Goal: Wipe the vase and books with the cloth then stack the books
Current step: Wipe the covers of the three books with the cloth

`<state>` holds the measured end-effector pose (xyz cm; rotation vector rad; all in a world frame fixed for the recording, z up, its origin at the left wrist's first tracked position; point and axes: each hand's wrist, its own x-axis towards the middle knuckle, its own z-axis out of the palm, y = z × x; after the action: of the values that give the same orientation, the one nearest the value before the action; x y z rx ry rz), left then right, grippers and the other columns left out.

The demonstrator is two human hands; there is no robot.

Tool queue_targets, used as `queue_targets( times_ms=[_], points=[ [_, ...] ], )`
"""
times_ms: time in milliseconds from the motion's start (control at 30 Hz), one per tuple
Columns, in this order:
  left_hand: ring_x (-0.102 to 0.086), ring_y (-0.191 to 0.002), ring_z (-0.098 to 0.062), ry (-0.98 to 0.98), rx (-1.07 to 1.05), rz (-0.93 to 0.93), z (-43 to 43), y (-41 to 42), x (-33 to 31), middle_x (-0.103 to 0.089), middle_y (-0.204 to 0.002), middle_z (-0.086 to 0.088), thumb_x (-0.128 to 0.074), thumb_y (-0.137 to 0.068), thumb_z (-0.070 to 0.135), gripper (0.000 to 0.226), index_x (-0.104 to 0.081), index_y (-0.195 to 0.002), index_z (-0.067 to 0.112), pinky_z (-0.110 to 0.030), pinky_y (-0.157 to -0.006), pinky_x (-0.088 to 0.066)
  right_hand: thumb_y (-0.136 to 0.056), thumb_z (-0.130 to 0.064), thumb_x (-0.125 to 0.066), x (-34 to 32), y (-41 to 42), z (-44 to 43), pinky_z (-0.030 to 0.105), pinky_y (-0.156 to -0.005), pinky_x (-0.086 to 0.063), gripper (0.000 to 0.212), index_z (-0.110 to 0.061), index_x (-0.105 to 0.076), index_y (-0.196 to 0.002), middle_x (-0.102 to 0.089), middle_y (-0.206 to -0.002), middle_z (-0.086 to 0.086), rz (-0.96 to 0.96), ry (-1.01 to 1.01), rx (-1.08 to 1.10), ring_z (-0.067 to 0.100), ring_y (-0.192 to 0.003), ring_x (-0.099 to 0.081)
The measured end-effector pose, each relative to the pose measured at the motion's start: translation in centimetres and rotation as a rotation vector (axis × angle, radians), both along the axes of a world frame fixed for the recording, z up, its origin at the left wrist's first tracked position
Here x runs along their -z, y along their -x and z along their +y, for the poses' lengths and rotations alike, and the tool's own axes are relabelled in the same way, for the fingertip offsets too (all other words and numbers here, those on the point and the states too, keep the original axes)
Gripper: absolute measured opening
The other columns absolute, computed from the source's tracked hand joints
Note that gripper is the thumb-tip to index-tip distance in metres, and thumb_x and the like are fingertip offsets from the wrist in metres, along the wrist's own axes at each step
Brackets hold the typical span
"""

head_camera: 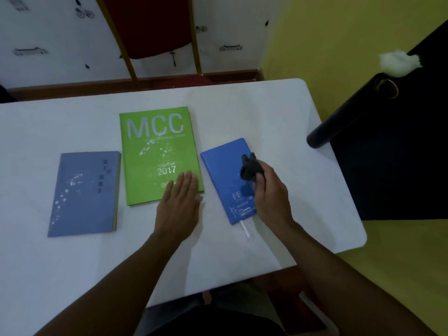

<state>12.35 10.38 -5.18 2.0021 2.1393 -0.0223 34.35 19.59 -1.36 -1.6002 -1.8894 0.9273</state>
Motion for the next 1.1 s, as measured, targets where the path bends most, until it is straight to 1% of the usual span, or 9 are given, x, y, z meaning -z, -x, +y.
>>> queue_targets(
  times_ms=[100,167,267,367,433,533,733,900,1100],
  points=[
    [-0.01,-0.156,-0.03,0.047,-0.144,-0.003,-1.6,3.3,-0.4,-0.013,-0.168,-0.015,-0.036,-0.098,0.015,0.065,-0.017,-0.159,0.003,-0.047,-0.125,-0.014,-0.11,-0.024,-0.04,0.0,4.3,0.2,0.03,-0.072,-0.048,0.035,-0.023,-0.049,-0.144,-0.062,-0.111,-0.007,-0.064,0.057,-0.038,0.017,-0.099,-0.064],
    [-0.022,-0.153,-0.034,0.03,-0.217,0.008,-2.7,5.5,-0.4,-0.025,-0.164,-0.019,-0.036,-0.094,0.014,0.065,-0.026,-0.156,-0.001,-0.05,-0.122,-0.024,-0.11,-0.025,-0.04,0.4,6.8,-0.3,0.034,-0.068,-0.049,0.034,-0.023,-0.05,-0.143,-0.064,-0.105,-0.003,-0.059,0.072,-0.027,0.025,-0.093,-0.066],
    [-0.036,-0.146,-0.039,0.009,-0.288,-0.008,-4.3,8.3,0.1,-0.038,-0.157,-0.024,-0.031,-0.091,0.019,0.064,-0.038,-0.15,-0.006,-0.055,-0.116,-0.035,-0.109,-0.024,-0.041,0.6,10.2,-0.7,0.04,-0.074,-0.055,0.034,-0.019,-0.05,-0.142,-0.07,-0.114,0.008,-0.014,0.065,0.015,0.029,-0.098,-0.067],
    [-0.031,-0.149,-0.039,0.002,-0.294,-0.01,-5.2,10.2,0.5,-0.032,-0.16,-0.025,-0.024,-0.09,0.015,0.067,-0.031,-0.152,-0.006,-0.054,-0.119,-0.031,-0.109,-0.023,-0.041,0.4,13.6,0.3,0.04,-0.078,-0.054,0.035,-0.015,-0.05,-0.142,-0.07,-0.12,0.008,0.033,0.064,0.033,0.029,-0.103,-0.066],
    [-0.026,-0.151,-0.038,0.006,-0.282,-0.02,-5.3,10.8,0.9,-0.027,-0.162,-0.024,-0.02,-0.093,0.016,0.065,-0.028,-0.154,-0.006,-0.053,-0.121,-0.029,-0.109,-0.024,-0.041,0.5,16.0,1.4,0.036,-0.075,-0.051,0.035,-0.016,-0.05,-0.142,-0.07,-0.119,0.01,0.049,0.079,0.038,0.031,-0.103,-0.065],
    [-0.021,-0.153,-0.035,0.013,-0.312,-0.047,-5.0,11.8,1.6,-0.023,-0.163,-0.022,-0.023,-0.105,0.03,0.061,-0.026,-0.155,-0.004,-0.052,-0.122,-0.027,-0.109,-0.025,-0.04,0.6,19.8,2.6,0.03,-0.072,-0.042,0.035,-0.016,-0.05,-0.142,-0.072,-0.116,0.013,0.05,0.087,0.032,0.033,-0.102,-0.066],
    [-0.021,-0.153,-0.034,0.035,-0.246,-0.039,-5.3,13.2,2.6,-0.026,-0.162,-0.021,-0.023,-0.106,0.042,0.065,-0.029,-0.154,-0.001,-0.056,-0.121,-0.027,-0.11,-0.023,-0.038,1.9,24.8,2.3,0.027,-0.075,-0.036,0.035,-0.013,-0.054,-0.139,-0.068,-0.12,0.014,0.016,0.065,0.091,0.031,-0.106,-0.064],
    [-0.015,-0.155,-0.032,0.036,-0.251,-0.042,-5.3,13.3,3.0,-0.021,-0.164,-0.019,-0.025,-0.106,0.042,0.065,-0.024,-0.156,0.0,-0.055,-0.123,-0.021,-0.11,-0.024,-0.039,1.7,23.9,1.9,0.028,-0.072,-0.035,0.033,-0.015,-0.055,-0.137,-0.068,-0.117,0.014,-0.109,0.057,0.079,0.031,-0.103,-0.063],
    [-0.018,-0.154,-0.032,0.024,-0.239,-0.043,-5.4,13.5,3.2,-0.023,-0.164,-0.02,-0.029,-0.106,0.041,0.065,-0.027,-0.155,-0.001,-0.055,-0.123,-0.023,-0.109,-0.03,-0.039,0.5,18.1,1.4,0.039,-0.076,-0.043,0.031,-0.018,-0.057,-0.132,-0.067,-0.116,0.018,-0.494,0.186,-0.059,0.04,-0.105,-0.061]
  ],
)
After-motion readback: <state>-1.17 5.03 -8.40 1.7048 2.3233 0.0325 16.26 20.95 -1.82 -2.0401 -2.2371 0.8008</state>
